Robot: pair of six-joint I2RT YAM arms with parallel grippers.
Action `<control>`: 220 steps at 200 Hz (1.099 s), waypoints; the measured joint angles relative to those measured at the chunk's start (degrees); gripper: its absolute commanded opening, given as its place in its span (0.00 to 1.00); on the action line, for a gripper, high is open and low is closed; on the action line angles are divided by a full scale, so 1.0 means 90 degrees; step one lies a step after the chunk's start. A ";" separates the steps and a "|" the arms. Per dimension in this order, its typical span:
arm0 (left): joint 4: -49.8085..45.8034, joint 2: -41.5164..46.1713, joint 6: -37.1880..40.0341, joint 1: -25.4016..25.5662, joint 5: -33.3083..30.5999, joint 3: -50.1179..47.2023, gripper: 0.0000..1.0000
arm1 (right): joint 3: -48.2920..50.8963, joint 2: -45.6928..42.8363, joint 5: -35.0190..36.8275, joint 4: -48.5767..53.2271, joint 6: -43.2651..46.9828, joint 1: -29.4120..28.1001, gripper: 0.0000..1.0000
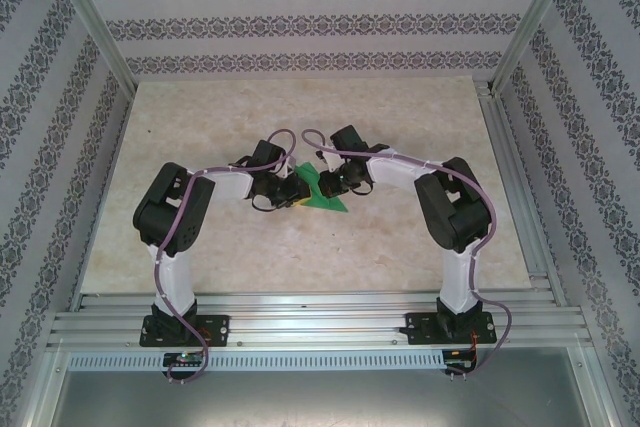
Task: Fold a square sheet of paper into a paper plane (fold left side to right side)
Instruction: Fourth fold the wing at the center of the table.
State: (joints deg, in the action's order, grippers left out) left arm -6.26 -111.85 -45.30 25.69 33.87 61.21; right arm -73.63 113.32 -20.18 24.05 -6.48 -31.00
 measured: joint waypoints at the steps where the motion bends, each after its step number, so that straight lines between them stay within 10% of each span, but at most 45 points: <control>1: -0.0002 0.0007 0.0002 0.0000 0.0000 0.0000 0.24 | 0.0005 -0.0005 -0.0002 0.0000 -0.0002 0.0000 0.04; 105: -0.0971 0.3126 0.0622 -0.0563 0.0015 -0.0447 0.34 | 0.0954 -0.1620 0.0923 0.0007 -0.1158 -0.0891 0.04; 220: -0.0233 0.2115 0.0245 -0.0457 0.0406 -0.2001 0.11 | 0.1365 -0.1430 0.2072 -0.0260 -0.3512 -0.2084 0.08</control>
State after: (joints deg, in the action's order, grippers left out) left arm -8.36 -92.82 -43.09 21.58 37.52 43.20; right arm -61.34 100.44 -1.54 21.71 -38.09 -49.76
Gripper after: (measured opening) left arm 0.120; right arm 0.073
